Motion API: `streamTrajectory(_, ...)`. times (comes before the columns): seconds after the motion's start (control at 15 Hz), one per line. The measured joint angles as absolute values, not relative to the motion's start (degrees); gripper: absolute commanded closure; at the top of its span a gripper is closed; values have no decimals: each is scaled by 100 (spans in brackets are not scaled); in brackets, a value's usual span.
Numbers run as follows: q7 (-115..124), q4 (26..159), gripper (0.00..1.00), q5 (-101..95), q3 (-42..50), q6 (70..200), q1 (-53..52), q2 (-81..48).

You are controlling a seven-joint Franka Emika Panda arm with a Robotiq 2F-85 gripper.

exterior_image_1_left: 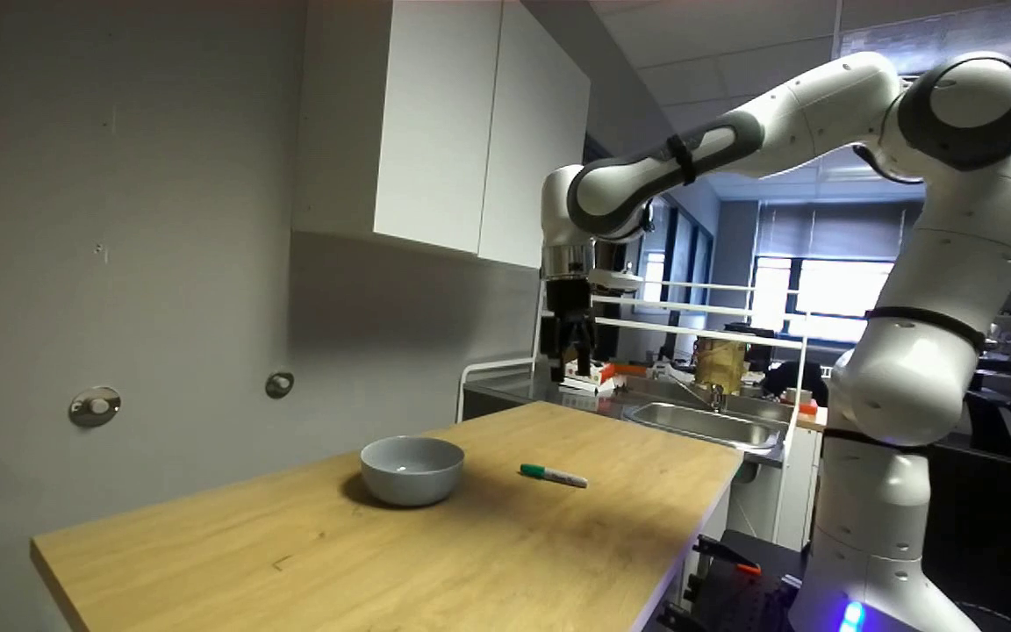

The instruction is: Put the pen in the bowl

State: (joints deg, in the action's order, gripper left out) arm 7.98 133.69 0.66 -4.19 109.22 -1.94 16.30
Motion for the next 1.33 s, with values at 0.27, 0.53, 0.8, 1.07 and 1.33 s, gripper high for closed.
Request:
streamTrajectory(0.27, 27, 13053, 0, 74, 21, 10926, -16, 998)
streamTrajectory(0.53, -407, 12679, 0, 225, 283, 10989, 150, 333)
streamTrajectory(0.8, -521, 12401, 0, 561, 342, 11215, 254, -278)
streamTrajectory(1.07, -507, 12349, 0, 805, 358, 11628, 357, -801)
streamTrajectory(1.33, -510, 12354, 0, 930, 422, 11941, 540, -1254)
